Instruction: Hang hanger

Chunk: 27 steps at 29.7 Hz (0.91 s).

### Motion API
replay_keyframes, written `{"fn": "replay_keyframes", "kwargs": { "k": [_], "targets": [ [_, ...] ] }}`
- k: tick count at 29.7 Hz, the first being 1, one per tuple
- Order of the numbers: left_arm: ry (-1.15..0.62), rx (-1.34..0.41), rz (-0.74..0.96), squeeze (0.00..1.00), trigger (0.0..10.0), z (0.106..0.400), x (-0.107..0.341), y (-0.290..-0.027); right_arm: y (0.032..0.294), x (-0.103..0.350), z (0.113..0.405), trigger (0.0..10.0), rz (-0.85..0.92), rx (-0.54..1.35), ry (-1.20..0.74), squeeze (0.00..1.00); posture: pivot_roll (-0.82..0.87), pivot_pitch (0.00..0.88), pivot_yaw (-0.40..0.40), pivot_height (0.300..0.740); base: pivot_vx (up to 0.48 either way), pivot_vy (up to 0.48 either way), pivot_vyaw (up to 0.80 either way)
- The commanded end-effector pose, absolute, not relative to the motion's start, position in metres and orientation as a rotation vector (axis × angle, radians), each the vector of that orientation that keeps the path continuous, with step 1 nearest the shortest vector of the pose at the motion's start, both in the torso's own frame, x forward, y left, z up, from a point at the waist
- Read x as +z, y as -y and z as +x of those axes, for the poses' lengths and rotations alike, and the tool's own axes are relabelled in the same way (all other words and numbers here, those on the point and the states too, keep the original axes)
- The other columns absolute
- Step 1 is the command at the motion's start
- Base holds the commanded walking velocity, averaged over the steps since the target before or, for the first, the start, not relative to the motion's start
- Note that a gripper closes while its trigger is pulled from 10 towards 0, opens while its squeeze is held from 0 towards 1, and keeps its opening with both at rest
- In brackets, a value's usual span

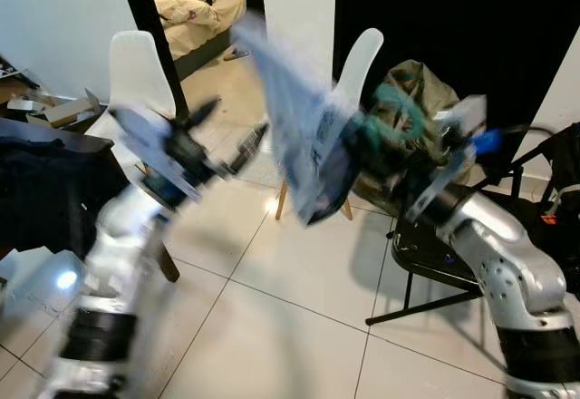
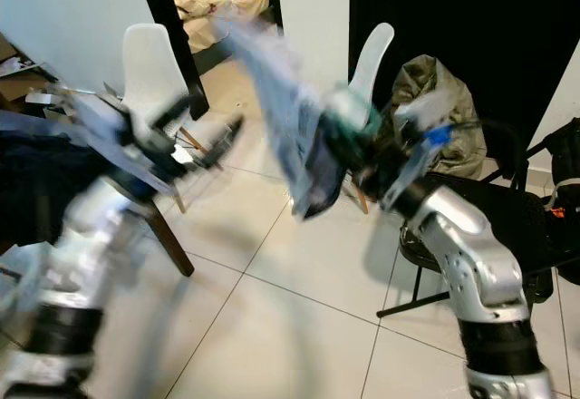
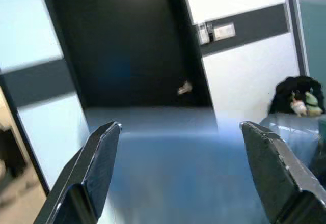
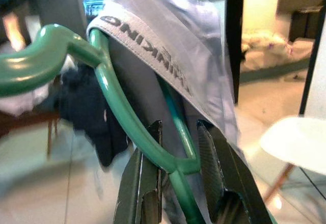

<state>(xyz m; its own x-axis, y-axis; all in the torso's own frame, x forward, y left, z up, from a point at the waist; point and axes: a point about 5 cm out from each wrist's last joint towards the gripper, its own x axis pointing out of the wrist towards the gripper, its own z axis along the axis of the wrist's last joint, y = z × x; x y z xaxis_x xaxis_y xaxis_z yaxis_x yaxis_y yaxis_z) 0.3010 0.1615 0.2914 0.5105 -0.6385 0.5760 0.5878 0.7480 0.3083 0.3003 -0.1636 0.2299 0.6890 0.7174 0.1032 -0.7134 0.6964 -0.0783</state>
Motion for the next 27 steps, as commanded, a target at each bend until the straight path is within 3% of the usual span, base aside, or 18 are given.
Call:
{"fn": "replay_keyframes", "kwargs": {
  "k": [1, 5, 7, 9, 11, 14, 19, 20, 27],
  "targets": [
    [0.71, -0.817, 0.127, 0.0, 10.0, 0.296, 0.298, -0.164, 0.157, 0.227, 0.297, 0.0, -0.099, 0.85, 0.127, 0.0, 0.0, 0.038, 0.066, 0.74, 0.0, 0.0, 0.0],
    [0.725, -0.984, 0.274, 0.0, 10.0, 0.282, 0.329, -0.174, 0.16, 0.215, 0.295, 0.0, -0.183, 0.873, 0.066, 0.0, 0.01, 0.03, 0.069, 0.74, 0.0, 0.0, 0.0],
    [0.725, -0.984, 0.274, 0.0, 10.0, 0.282, 0.329, -0.174, 0.16, 0.215, 0.295, 0.0, -0.183, 0.873, 0.066, 0.0, 0.01, 0.03, 0.069, 0.74, 0.0, 0.0, 0.0],
    [0.645, -1.14, 0.374, 0.0, 10.0, 0.275, 0.334, -0.179, 0.159, 0.213, 0.291, 0.0, -0.212, 0.911, 0.054, 0.0, 0.01, 0.025, 0.076, 0.74, 0.0, 0.0, 0.0],
    [0.645, -1.14, 0.374, 0.0, 10.0, 0.275, 0.334, -0.179, 0.159, 0.213, 0.291, 0.0, -0.212, 0.911, 0.054, 0.0, 0.01, 0.025, 0.076, 0.74, 0.0, 0.0, 0.0],
    [0.431, -1.354, 0.501, 0.0, 10.0, 0.268, 0.328, -0.189, 0.159, 0.211, 0.286, 0.0, -0.25, 0.96, 0.044, 0.0, 0.0, 0.019, 0.083, 0.74, 0.0, 0.0, 0.0],
    [0.298, -1.445, 0.578, 0.0, 10.0, 0.265, 0.324, -0.194, 0.159, 0.211, 0.284, 0.0, -0.265, 0.978, 0.04, 0.0, 0.0, 0.019, 0.09, 0.74, 0.0, 0.0, 0.0],
    [0.175, -1.476, 0.714, 0.0, 10.0, 0.266, 0.32, -0.199, 0.158, 0.212, 0.281, 0.0, -0.269, 1.001, 0.043, 0.0, 0.0, 0.02, 0.093, 0.74, 0.0, 0.0, 0.0],
    [0.11, -1.434, 0.895, 0.0, 10.0, 0.278, 0.315, -0.203, 0.154, 0.214, 0.274, 0.0, -0.261, 1.057, 0.058, 0.0, 0.0, 0.021, 0.097, 0.74, 0.0, 0.0, 0.0]
  ]
}}
